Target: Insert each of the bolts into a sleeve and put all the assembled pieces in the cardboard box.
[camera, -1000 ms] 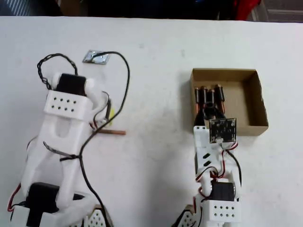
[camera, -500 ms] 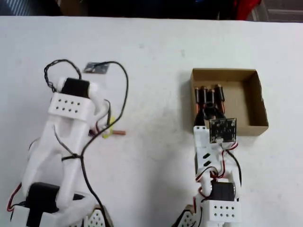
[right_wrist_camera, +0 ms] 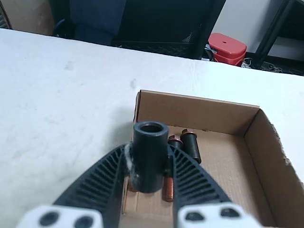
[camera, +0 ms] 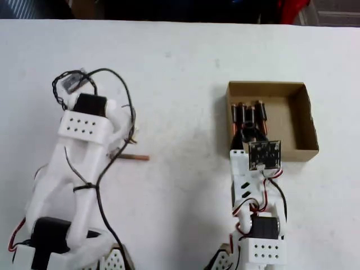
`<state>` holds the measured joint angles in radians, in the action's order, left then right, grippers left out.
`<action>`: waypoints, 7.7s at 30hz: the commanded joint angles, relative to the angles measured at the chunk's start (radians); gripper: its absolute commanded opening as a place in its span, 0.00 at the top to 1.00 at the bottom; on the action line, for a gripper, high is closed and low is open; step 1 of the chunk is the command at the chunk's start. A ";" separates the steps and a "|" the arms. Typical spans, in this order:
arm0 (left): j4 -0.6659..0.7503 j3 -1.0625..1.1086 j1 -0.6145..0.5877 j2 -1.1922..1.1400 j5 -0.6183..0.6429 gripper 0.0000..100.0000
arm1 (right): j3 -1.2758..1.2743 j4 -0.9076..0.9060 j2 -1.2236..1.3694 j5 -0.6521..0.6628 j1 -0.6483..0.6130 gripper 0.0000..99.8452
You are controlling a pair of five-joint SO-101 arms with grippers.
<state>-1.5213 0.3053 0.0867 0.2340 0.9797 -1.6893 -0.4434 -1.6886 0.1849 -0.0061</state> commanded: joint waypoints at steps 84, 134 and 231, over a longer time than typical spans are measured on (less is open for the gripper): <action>0.595 0.523 -0.076 0.044 0.295 0.86 | -0.006 0.018 -0.012 0.000 0.010 0.98; 0.884 0.568 -0.108 -0.127 0.302 0.86 | -0.006 0.018 -0.012 0.000 0.010 0.98; 0.552 0.180 -0.162 -0.321 -1.138 0.98 | 0.017 0.019 -0.012 0.160 -0.545 0.98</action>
<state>-1.0104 0.5416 -0.0345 -0.1373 -0.1481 -1.6817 -0.4434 -1.6886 0.3337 -0.4572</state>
